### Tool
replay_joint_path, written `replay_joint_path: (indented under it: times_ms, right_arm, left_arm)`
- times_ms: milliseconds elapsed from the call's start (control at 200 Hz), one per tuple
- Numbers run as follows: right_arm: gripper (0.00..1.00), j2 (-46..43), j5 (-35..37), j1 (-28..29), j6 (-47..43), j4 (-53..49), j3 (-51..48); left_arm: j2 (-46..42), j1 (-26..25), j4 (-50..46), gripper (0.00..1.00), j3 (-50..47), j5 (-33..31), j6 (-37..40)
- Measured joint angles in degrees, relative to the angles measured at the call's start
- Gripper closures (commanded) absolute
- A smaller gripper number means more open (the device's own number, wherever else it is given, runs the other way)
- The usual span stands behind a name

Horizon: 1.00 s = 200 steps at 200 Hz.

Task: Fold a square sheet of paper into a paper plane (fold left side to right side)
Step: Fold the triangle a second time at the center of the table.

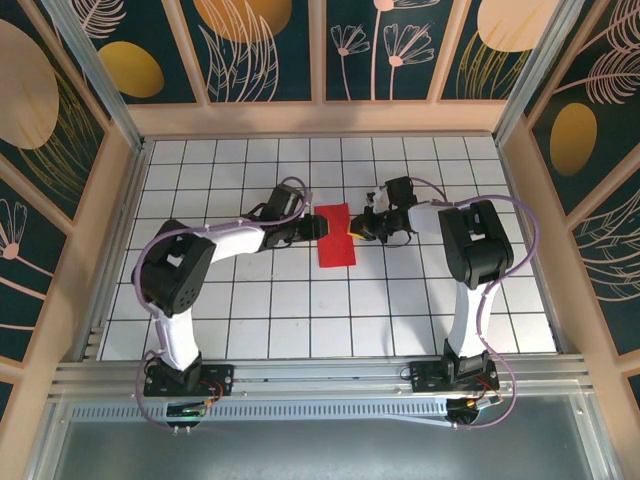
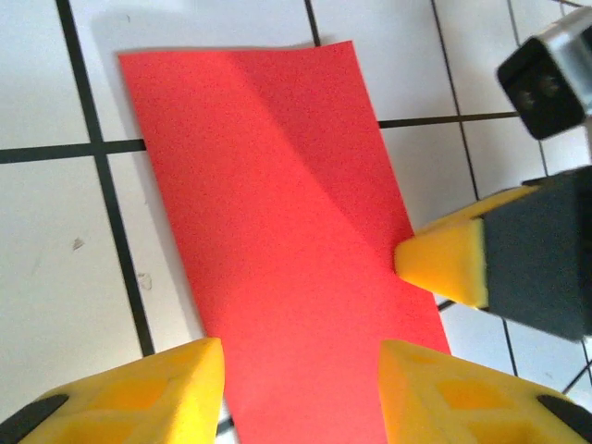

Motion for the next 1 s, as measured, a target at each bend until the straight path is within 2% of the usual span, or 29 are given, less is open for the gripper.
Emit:
replay_joint_path:
  times_ms: [225,520,761,1001]
  right_arm:
    - [1.00,0.00,-0.02,-0.11,0.04,-0.79,0.00]
    - [1.00,-0.07,-0.07,-0.11,0.72,-0.90,-0.09]
    - [1.00,-0.24,-0.13,-0.11,1.73,-0.87,-0.17]
    - [1.00,-0.90,-0.24,-0.11,1.75,-0.87,-0.31]
  left_arm:
    - [-9.05,-1.51,2.14,0.49,-9.22,-2.16,3.91]
    - [-15.02,-10.08,2.25,0.45,-11.39,-8.28,11.56]
    - [-11.02,-18.71,-2.05,0.42,-5.86,-15.04,18.34]
    - [-2.89,-22.69,-6.49,0.39,1.81,-21.16,22.58]
